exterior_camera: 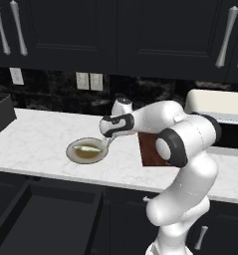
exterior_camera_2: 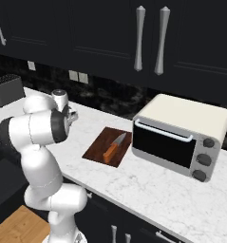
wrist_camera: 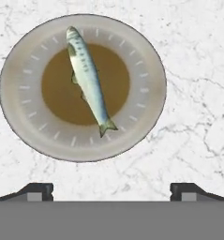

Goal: Pick up the knife from the drawer and place it on the cutting board. Then place the meat from the plate to the cutting board.

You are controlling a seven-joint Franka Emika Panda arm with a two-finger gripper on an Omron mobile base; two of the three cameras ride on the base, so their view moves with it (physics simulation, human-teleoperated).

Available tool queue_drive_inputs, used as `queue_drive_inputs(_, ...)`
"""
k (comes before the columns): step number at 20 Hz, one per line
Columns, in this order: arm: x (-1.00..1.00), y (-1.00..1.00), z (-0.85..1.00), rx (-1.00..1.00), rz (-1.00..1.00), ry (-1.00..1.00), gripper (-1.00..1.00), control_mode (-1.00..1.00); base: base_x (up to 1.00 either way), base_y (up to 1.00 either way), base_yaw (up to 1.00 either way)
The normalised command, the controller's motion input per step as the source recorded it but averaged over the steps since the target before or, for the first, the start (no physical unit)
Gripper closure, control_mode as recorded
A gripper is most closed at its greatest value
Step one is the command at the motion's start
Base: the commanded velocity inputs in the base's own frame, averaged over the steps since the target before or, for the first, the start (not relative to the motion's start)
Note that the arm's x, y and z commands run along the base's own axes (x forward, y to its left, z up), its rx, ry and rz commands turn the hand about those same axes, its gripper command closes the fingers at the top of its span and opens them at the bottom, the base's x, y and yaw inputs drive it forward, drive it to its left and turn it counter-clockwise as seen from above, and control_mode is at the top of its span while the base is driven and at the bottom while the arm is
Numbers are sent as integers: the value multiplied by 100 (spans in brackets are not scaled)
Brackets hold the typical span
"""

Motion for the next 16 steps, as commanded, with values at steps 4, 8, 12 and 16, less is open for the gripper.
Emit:
queue_drive_inputs(4,82,100,-10,-2,23,3,-100,-100,0,0,0)
queue_drive_inputs(8,39,99,-3,-9,4,3,-100,-100,0,0,0)
queue_drive_inputs(12,-5,49,-8,-7,0,4,-100,-100,0,0,0)
queue_drive_inputs(16,-34,3,-6,0,0,2,-100,-100,0,0,0)
